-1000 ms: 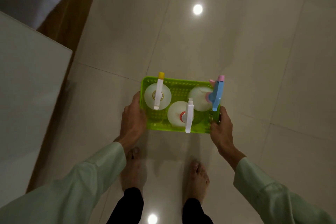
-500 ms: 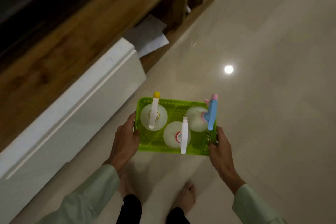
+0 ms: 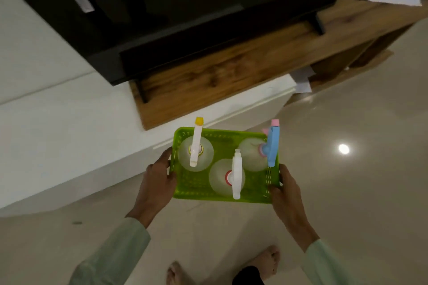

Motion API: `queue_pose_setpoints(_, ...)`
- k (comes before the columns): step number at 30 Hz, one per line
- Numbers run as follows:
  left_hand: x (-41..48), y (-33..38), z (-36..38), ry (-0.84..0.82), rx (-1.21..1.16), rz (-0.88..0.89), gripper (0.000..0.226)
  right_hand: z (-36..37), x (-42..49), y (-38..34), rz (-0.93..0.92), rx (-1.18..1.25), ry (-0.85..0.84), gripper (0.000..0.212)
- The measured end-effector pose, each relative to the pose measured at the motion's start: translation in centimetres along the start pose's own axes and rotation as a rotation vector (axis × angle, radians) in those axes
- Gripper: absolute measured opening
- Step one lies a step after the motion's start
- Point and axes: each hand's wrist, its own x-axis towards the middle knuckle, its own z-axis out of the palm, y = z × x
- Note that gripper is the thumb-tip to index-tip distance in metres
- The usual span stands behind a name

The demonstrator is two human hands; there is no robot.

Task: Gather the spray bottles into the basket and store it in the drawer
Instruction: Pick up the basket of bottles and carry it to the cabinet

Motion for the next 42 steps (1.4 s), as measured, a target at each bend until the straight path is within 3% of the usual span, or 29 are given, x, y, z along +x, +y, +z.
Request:
queue_pose_setpoints(11,-5.6,-17.6,-15.6,0.149,-0.140,-0.274,0.066,20.4,-6.3,-8.9,-0.102,-0.125,-0.218,0.042)
queue_pose_setpoints(19,-4.3,-27.3,-23.2,0.243,-0.168,-0.360,0.065,32.2,-6.9,-14.9,-0.180,-0.223,-0.330,0.048)
queue_pose_setpoints(33,6.3,-40.3,-30.5,0.317,-0.232,-0.464,0.063,50.4,-0.6,-21.0,-0.163,-0.349,-0.416,0.047)
queue_pose_setpoints(42,9.4,-43.8,-31.6,0.270,-0.238,-0.460,0.060,54.7,-0.3,-22.2,-0.058,-0.331,-0.357,0.043)
